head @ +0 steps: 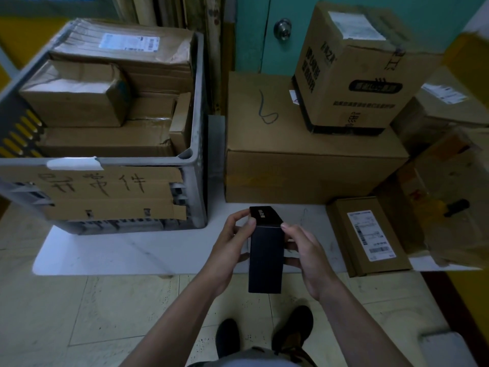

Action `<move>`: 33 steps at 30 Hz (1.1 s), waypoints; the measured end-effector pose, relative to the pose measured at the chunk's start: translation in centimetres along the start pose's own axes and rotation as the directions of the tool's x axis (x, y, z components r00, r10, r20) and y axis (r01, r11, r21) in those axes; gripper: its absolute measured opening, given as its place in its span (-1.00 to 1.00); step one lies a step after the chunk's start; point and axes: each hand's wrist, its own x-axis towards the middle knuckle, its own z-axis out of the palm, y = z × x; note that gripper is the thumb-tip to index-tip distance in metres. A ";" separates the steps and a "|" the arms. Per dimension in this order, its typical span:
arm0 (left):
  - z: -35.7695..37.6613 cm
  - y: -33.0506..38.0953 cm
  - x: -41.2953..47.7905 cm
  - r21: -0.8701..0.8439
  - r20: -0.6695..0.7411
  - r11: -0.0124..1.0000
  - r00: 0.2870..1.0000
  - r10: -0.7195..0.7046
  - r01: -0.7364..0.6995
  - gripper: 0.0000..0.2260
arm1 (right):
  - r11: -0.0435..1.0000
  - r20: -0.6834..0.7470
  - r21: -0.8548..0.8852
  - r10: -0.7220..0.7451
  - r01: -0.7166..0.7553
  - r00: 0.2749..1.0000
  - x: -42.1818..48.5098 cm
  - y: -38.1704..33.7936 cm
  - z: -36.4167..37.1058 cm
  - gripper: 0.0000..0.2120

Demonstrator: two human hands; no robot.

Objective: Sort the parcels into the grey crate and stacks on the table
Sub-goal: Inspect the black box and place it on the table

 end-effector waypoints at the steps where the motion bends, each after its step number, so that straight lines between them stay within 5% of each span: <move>1: 0.0 0.0 0.0 -0.009 0.001 1.000 1.000 -0.004 0.004 -0.53 | 1.000 -0.001 0.001 0.000 0.000 1.000 0.0 0.0 0.0 -0.73; 8: 0.4 -0.1 -0.1 -0.089 -0.009 0.995 0.999 -0.050 0.049 -0.25 | 1.000 0.011 0.008 0.001 -0.001 1.000 0.0 0.0 -0.4 -0.76; 20: 0.6 -0.1 -0.4 -0.120 -0.023 0.991 0.998 -0.065 0.062 -0.45 | 1.000 0.057 0.001 -0.021 0.021 0.998 -0.2 0.2 -0.4 -0.77; 27: 0.6 -0.4 -0.7 -0.106 -0.032 0.994 0.999 -0.041 0.037 -0.23 | 1.000 0.063 0.013 -0.013 0.012 0.998 -0.4 0.3 -0.4 -0.78; 33: 0.7 -0.7 -0.4 -0.042 -0.039 0.997 0.997 -0.068 0.067 -0.33 | 0.999 0.045 0.021 0.034 -0.035 0.998 -0.2 0.8 -0.3 -0.45</move>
